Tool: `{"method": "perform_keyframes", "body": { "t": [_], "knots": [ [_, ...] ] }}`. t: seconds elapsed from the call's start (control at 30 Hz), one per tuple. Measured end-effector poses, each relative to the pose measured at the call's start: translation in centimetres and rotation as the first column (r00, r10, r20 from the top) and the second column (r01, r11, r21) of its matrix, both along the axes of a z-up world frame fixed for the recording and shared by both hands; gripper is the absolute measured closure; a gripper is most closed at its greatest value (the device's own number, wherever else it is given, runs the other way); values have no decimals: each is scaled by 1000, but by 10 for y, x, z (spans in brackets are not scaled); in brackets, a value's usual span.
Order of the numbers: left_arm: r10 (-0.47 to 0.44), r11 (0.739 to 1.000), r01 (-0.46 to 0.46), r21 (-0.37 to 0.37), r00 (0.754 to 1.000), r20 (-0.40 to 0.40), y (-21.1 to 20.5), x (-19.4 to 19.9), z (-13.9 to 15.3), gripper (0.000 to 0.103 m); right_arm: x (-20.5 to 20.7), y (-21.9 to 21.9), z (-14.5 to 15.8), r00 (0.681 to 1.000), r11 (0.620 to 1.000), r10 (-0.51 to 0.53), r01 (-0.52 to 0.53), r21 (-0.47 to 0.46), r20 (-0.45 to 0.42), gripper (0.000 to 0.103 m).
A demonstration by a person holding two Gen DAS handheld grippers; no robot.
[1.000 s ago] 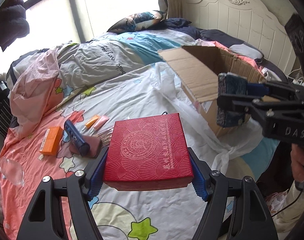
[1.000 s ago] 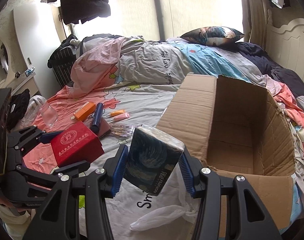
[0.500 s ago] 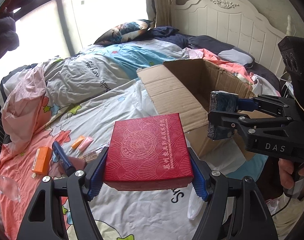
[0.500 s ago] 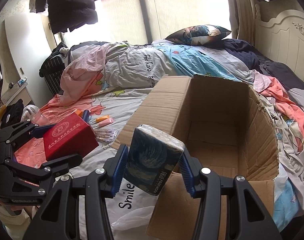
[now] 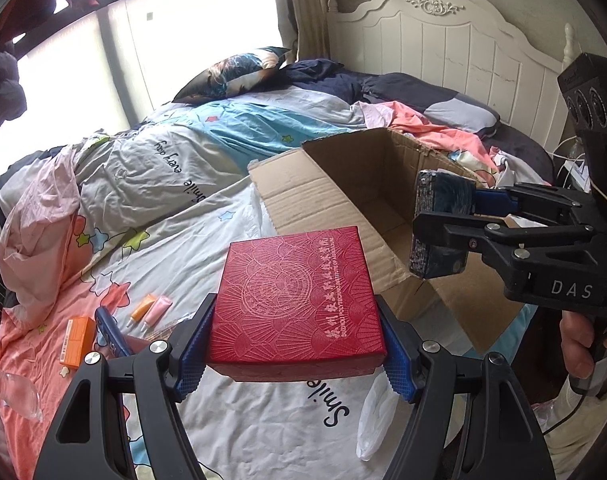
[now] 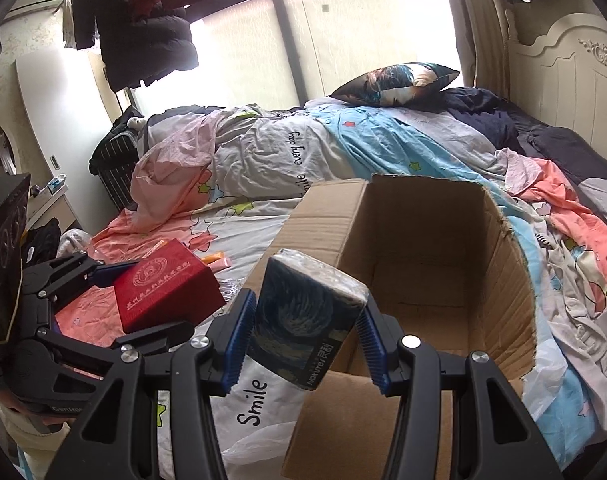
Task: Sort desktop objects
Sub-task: 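Carry the red box and tissue pack in both tools to the cardboard box, then open the right tool to drop the tissue pack into the cardboard box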
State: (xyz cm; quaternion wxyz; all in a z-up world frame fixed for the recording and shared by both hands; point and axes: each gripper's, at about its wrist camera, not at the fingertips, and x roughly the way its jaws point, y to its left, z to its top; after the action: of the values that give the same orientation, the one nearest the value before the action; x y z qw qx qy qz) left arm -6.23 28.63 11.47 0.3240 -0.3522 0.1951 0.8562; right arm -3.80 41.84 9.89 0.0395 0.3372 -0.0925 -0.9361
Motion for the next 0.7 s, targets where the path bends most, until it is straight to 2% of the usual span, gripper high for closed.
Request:
{"method": "perform_keyframes", "body": {
  "t": [0.7],
  "knots": [
    [-128, 992, 128, 5, 992, 20, 80, -5, -7, 29, -9, 65, -23, 988, 990, -143, 142, 28, 62, 56]
  ]
}}
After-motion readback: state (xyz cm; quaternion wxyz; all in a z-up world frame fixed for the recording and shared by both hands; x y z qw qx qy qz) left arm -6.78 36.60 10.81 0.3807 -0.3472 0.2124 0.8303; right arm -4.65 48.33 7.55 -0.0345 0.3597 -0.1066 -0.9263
